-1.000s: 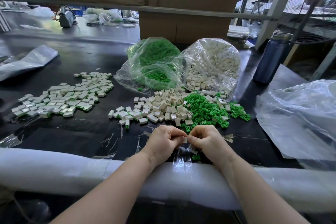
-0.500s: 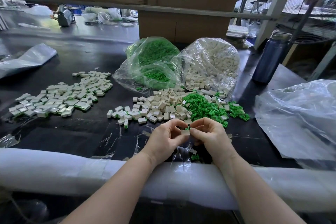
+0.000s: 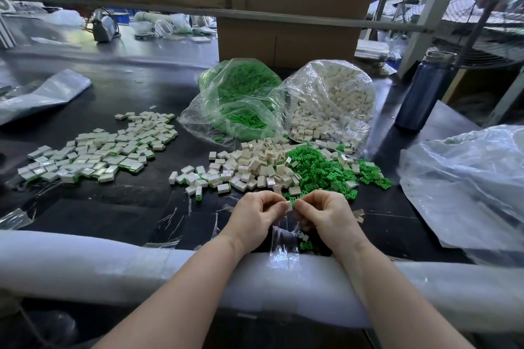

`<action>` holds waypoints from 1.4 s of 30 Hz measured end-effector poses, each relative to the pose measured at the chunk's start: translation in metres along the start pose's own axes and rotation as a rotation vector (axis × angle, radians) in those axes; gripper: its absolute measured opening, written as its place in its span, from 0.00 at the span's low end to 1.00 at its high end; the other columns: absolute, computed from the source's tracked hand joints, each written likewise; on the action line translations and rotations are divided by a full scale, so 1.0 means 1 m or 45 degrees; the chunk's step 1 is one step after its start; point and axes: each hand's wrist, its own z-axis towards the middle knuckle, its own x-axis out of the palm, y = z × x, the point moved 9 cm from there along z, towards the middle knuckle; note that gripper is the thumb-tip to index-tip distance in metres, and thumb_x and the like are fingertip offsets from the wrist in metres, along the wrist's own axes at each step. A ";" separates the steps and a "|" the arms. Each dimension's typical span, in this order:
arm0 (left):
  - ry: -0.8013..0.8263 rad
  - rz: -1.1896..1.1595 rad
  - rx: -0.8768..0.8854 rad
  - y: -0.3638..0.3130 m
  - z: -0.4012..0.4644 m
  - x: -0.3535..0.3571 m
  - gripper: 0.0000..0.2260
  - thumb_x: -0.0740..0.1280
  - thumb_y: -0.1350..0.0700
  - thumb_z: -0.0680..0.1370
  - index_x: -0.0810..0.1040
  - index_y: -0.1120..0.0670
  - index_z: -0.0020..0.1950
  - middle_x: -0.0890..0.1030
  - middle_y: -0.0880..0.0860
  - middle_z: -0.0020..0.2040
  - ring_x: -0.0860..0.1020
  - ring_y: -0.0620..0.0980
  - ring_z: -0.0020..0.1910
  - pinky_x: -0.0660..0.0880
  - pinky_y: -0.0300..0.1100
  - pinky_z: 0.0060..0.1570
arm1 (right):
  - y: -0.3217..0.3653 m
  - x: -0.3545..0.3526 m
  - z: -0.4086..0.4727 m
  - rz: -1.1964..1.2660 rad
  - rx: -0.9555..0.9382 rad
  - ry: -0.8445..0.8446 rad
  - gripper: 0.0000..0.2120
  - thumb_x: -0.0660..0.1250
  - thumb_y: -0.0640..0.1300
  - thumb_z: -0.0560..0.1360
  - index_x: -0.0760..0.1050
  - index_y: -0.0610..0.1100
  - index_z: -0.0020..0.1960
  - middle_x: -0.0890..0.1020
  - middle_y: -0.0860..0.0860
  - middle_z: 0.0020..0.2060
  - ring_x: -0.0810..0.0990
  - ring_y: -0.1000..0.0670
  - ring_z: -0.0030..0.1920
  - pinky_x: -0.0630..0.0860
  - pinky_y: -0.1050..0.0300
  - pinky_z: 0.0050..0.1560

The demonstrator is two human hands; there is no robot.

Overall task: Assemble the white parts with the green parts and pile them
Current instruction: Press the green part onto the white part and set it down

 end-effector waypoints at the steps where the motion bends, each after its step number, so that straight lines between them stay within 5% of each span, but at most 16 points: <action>1: 0.008 0.015 -0.005 0.001 0.000 0.000 0.04 0.67 0.58 0.76 0.81 0.55 0.46 0.81 0.50 0.38 0.76 0.43 0.37 0.74 0.38 0.45 | 0.001 0.000 0.000 -0.039 -0.007 0.005 0.09 0.68 0.36 0.74 0.77 0.42 0.36 0.80 0.48 0.28 0.76 0.53 0.27 0.76 0.60 0.31; 5: 0.019 0.128 0.008 0.000 0.000 0.001 0.05 0.66 0.56 0.77 0.81 0.55 0.47 0.79 0.45 0.36 0.75 0.41 0.37 0.74 0.39 0.45 | 0.005 0.003 -0.001 -0.157 -0.054 0.040 0.11 0.68 0.36 0.74 0.76 0.44 0.34 0.79 0.47 0.28 0.75 0.52 0.29 0.75 0.55 0.34; 17: 0.052 0.255 0.056 -0.003 -0.002 0.004 0.04 0.67 0.57 0.76 0.82 0.54 0.48 0.80 0.46 0.40 0.78 0.44 0.43 0.74 0.38 0.50 | 0.003 0.006 -0.002 -0.161 -0.027 0.129 0.10 0.68 0.34 0.73 0.76 0.43 0.34 0.77 0.52 0.25 0.74 0.59 0.26 0.71 0.64 0.31; 25: 0.001 0.145 0.105 -0.010 -0.003 0.004 0.06 0.68 0.57 0.76 0.77 0.52 0.52 0.78 0.50 0.39 0.77 0.47 0.38 0.76 0.40 0.45 | 0.002 -0.003 -0.001 0.069 -0.037 -0.004 0.05 0.68 0.31 0.72 0.76 0.39 0.44 0.81 0.45 0.30 0.78 0.55 0.28 0.76 0.62 0.30; 29: -0.012 0.262 0.158 -0.013 -0.005 0.004 0.09 0.72 0.58 0.72 0.73 0.49 0.47 0.76 0.44 0.36 0.74 0.38 0.32 0.73 0.30 0.39 | -0.001 -0.006 0.000 0.075 -0.016 -0.034 0.05 0.70 0.33 0.71 0.78 0.40 0.39 0.81 0.46 0.30 0.79 0.53 0.29 0.77 0.61 0.31; 33: -0.109 0.212 0.167 -0.014 -0.004 -0.004 0.01 0.69 0.57 0.75 0.79 0.52 0.46 0.80 0.48 0.41 0.78 0.46 0.41 0.76 0.38 0.46 | 0.001 -0.002 -0.002 0.203 -0.001 0.036 0.05 0.70 0.32 0.71 0.79 0.41 0.39 0.82 0.48 0.29 0.80 0.54 0.30 0.78 0.62 0.31; 36: -0.067 0.149 0.106 -0.009 -0.002 -0.003 0.04 0.68 0.56 0.76 0.81 0.54 0.47 0.82 0.50 0.41 0.79 0.48 0.42 0.76 0.42 0.48 | 0.002 -0.002 -0.003 0.172 -0.003 0.022 0.06 0.69 0.33 0.72 0.79 0.40 0.37 0.81 0.47 0.28 0.78 0.54 0.28 0.77 0.62 0.30; 42: -0.020 0.174 0.062 -0.005 -0.001 0.000 0.05 0.68 0.56 0.76 0.83 0.54 0.49 0.82 0.47 0.40 0.79 0.45 0.43 0.75 0.38 0.50 | 0.002 0.002 -0.002 -0.011 0.010 0.023 0.08 0.67 0.34 0.74 0.77 0.40 0.36 0.78 0.46 0.28 0.74 0.50 0.27 0.76 0.56 0.31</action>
